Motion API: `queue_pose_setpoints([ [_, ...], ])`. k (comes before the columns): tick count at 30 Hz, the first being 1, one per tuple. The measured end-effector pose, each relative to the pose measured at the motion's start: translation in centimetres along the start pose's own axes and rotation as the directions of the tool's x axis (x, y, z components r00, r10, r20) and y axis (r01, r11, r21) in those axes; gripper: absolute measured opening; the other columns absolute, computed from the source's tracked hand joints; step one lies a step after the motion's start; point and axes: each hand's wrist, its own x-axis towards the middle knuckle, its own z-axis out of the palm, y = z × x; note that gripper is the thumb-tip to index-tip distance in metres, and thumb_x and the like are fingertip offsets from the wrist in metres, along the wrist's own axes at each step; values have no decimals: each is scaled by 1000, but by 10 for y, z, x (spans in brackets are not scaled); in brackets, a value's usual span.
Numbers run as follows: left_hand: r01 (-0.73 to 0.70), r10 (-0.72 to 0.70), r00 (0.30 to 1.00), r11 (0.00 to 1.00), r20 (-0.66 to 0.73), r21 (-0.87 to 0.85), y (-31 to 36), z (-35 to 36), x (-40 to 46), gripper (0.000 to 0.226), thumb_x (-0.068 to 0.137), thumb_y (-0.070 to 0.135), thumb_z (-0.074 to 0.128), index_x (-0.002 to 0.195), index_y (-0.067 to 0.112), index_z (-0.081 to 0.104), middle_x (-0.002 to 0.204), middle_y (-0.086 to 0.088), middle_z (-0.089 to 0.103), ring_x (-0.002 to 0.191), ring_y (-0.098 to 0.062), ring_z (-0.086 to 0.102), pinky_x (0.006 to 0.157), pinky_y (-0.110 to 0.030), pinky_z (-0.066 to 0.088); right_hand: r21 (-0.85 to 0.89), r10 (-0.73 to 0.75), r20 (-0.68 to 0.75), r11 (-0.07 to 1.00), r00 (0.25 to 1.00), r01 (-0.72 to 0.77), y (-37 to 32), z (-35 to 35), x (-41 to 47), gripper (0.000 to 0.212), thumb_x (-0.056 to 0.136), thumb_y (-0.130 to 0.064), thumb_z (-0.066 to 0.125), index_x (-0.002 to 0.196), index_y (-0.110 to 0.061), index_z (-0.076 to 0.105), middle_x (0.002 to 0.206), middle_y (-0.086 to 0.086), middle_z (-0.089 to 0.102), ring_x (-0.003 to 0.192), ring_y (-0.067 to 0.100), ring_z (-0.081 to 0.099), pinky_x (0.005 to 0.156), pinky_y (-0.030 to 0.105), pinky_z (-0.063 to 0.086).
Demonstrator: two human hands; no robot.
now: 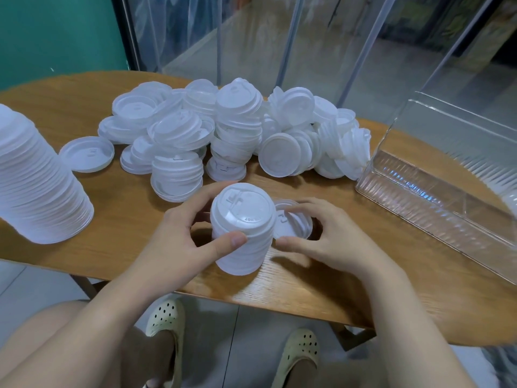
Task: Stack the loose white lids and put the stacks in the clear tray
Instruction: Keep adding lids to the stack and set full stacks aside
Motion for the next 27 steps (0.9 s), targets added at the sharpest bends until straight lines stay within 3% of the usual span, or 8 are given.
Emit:
queue_pose_setpoints([
  [2, 0, 0, 1000, 1000, -1, 9, 0, 0, 0, 68, 72, 57, 74, 137, 46, 54, 128, 27, 65, 121, 1, 60, 91, -7, 46, -19, 32, 33, 999, 999, -31, 0, -1, -1, 89, 58, -87, 73, 135, -46, 60, 151, -26, 42, 144, 1, 35, 121, 39, 32],
  [8, -8, 8, 1000, 1000, -4, 25, 1, 0, 1, 66, 73, 58, 73, 135, 48, 54, 127, 28, 65, 120, 2, 60, 90, -6, 45, 21, 20, -44, 1000, 999, -20, 9, 3, 3, 69, 70, -89, 62, 122, -44, 68, 145, -22, 52, 138, 5, 46, 114, 47, 42],
  [12, -10, 11, 1000, 999, -9, 31, 1, 0, 1, 65, 72, 58, 72, 134, 49, 54, 126, 29, 65, 119, 2, 61, 90, -6, 45, 197, 10, -227, 980, 974, 36, 6, 3, 3, 40, 83, -73, 58, 104, -43, 71, 110, -21, 69, 106, 2, 63, 91, 39, 54],
  [15, -13, 14, 1000, 999, -9, 35, 0, 0, 1, 65, 73, 58, 72, 134, 48, 54, 127, 29, 65, 119, 2, 61, 90, -6, 45, 342, 11, -312, 934, 950, 102, 1, -1, 3, 56, 89, -65, 43, 87, -17, 72, 80, 7, 67, 77, 22, 59, 77, 43, 46],
  [17, -13, 13, 1000, 999, -6, 35, 0, 0, 1, 65, 73, 59, 72, 134, 48, 54, 127, 28, 65, 119, 1, 61, 90, -7, 46, 446, 74, -352, 890, 933, 98, 0, -3, 3, 57, 90, -64, 39, 79, -18, 71, 68, 4, 63, 64, 17, 53, 66, 36, 41],
  [20, -12, 12, 1000, 999, -3, 39, 0, -1, 1, 65, 73, 59, 71, 135, 49, 53, 128, 28, 65, 119, 1, 61, 90, -7, 46, 524, 166, -352, 851, 921, 47, -2, -4, 6, 58, 96, -58, 40, 91, -8, 71, 62, -3, 60, 53, 8, 52, 54, 20, 39],
  [24, -9, 9, 1000, 1000, -4, 29, 0, 0, 1, 65, 73, 59, 71, 135, 49, 54, 127, 27, 65, 120, 0, 61, 89, -8, 47, 528, 149, -333, 848, 931, 53, -7, -6, 4, 49, 109, -45, 44, 81, -16, 70, 59, 5, 67, 51, 15, 61, 53, 18, 43],
  [27, -15, 15, 1000, 999, -4, 38, 0, 0, 1, 64, 74, 59, 71, 135, 48, 53, 127, 27, 65, 119, 0, 62, 89, -8, 47, 546, 183, -315, 838, 931, 20, -9, -7, 3, 34, 107, -42, 48, 95, -21, 72, 65, -1, 69, 51, 23, 67, 47, 20, 43],
])
